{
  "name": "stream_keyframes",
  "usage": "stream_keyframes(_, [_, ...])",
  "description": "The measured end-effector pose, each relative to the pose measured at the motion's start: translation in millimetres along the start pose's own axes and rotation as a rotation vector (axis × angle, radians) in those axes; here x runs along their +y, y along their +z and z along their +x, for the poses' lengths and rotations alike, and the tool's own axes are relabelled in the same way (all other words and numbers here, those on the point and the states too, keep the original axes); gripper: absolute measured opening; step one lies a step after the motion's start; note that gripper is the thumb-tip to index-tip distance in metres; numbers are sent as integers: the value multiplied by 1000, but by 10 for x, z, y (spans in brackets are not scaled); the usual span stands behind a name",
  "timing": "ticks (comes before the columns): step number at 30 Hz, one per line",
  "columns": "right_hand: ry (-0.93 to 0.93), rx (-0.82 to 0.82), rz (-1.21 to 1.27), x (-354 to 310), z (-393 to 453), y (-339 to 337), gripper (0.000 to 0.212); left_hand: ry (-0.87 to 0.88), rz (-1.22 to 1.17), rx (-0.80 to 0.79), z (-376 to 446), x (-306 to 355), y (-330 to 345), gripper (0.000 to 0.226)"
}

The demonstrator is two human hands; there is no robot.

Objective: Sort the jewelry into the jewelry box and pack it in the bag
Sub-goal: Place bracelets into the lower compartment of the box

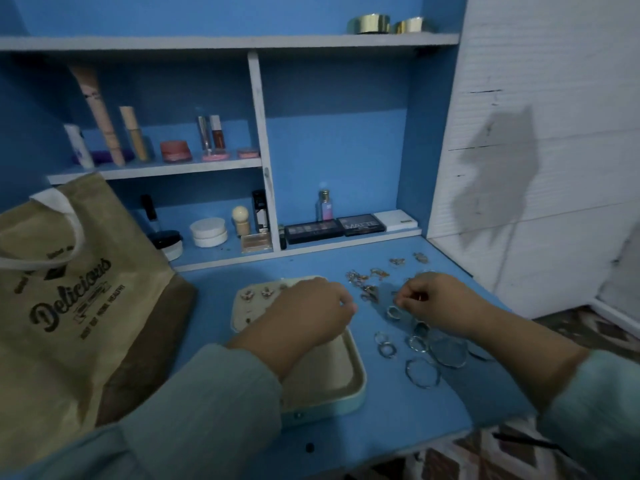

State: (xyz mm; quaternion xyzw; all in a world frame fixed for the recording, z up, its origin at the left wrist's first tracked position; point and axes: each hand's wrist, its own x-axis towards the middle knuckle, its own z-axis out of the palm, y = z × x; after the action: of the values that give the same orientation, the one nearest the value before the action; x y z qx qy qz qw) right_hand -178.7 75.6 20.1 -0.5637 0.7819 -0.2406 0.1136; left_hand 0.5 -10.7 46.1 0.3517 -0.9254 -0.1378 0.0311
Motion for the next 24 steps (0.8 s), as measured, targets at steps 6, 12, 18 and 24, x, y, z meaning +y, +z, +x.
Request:
stream_keyframes(6, [42, -57, -163, 511, -323, -381, 14, 171, 47, -148, 177, 543, 183, 26])
stream_keyframes(12, [-25, -107, -204, 804, -616, -398, 18, 326, 187, -206, 180, 656, 384, 21])
stream_keyframes(18, [-183, -62, -213, 953, -713, -72, 35, 327, 309, -226, 132, 563, 468, 29])
stream_keyframes(24, [-336, 206, -247, 912, -753, 179, 16, 331, 308, -172, 83, 471, 535, 20])
